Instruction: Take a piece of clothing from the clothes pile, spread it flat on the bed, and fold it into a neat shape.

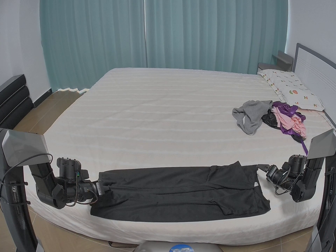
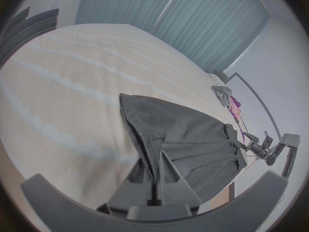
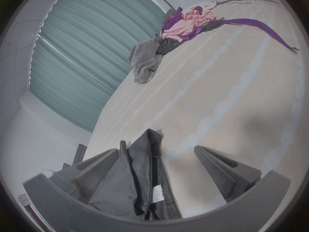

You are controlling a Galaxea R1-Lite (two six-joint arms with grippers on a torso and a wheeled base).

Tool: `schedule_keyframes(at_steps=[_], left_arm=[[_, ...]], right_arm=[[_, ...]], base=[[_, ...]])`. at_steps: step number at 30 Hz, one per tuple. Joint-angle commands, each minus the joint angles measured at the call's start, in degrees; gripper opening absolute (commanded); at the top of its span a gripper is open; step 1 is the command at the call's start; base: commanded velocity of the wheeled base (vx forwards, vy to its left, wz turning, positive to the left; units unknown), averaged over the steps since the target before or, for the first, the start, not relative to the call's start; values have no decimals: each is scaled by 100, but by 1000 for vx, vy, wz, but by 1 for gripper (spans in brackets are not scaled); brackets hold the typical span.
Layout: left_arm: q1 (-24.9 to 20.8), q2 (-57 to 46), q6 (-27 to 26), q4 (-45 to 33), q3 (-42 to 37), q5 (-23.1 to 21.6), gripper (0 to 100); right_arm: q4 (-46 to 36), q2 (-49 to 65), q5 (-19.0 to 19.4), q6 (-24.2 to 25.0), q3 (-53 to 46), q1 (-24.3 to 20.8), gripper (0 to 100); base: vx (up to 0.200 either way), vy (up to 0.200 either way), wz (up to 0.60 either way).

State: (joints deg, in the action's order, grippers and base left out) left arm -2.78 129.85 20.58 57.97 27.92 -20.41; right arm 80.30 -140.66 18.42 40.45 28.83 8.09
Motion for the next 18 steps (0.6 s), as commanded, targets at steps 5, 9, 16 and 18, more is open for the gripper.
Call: schedule_keyframes(at_steps=[5, 9, 16, 18], left_arm=[[-258, -329, 306, 4, -14, 63, 0], [-346, -549, 473, -5, -41, 63, 0], [-460, -813, 632, -13, -32, 142, 0], [-583, -971, 711, -84, -6, 142, 0]], right_arm=[[3, 3, 4, 51, 9, -1, 100], [12, 3, 4, 51, -9, -1, 100], [21, 3, 4, 60, -9, -10, 100], [21, 3, 4, 60, -18, -10, 100]], base=[[0, -120, 0], [0, -200, 0], [0, -200, 0], [0, -200, 0]])
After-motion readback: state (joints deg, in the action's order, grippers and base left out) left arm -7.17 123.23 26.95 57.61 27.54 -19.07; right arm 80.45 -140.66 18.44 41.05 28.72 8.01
